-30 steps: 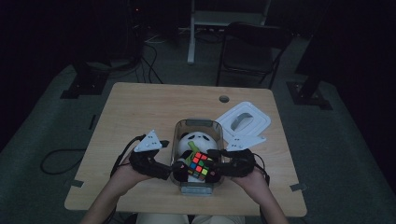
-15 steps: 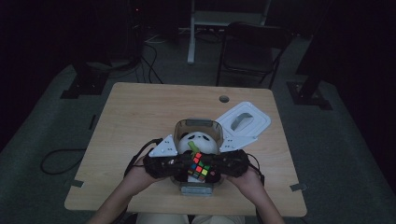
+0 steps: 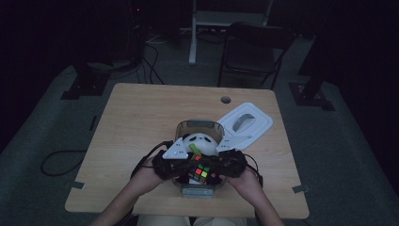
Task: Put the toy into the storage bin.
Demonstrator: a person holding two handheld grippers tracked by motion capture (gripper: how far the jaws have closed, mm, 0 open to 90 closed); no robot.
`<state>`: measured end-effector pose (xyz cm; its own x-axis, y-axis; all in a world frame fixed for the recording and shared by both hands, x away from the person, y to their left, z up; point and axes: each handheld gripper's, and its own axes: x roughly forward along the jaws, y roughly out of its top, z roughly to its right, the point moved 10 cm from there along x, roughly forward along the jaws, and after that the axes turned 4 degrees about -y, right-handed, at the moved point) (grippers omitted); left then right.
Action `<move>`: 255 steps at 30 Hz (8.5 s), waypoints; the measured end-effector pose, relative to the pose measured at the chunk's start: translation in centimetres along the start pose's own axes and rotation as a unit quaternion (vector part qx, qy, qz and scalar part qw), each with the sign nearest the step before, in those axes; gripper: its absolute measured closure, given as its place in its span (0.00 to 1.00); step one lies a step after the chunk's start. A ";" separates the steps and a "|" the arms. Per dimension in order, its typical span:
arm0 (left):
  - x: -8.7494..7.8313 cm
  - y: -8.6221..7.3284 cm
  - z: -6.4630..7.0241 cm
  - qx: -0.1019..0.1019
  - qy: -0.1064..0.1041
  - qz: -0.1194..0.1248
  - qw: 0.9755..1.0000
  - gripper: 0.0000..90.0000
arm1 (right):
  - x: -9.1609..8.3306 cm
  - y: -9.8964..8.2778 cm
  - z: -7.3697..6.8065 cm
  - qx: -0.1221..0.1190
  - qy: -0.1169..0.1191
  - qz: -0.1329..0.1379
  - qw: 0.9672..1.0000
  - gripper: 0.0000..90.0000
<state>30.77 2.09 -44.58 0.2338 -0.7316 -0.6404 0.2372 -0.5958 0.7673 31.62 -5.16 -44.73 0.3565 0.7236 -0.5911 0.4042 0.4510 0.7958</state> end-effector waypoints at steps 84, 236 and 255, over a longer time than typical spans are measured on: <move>0.9 0.0 0.6 -0.027 0.008 0.003 1.000 0.46 | -1.7 -2.0 1.5 0.062 -0.053 -0.005 0.997 0.46; 3.8 -1.3 -0.1 0.052 0.024 -0.072 0.996 1.00 | 1.4 -2.9 1.8 0.063 -0.038 -0.065 0.995 1.00; 0.8 0.8 -0.9 -0.035 -0.024 0.039 0.998 0.69 | -3.5 1.1 4.5 0.094 -0.080 0.038 0.992 0.48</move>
<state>32.04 1.28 -44.50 0.2085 -0.7910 -0.5752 0.2867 -0.5128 0.8092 34.63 -9.57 -42.41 0.5151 0.6525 -0.5558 0.5163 0.2815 0.8088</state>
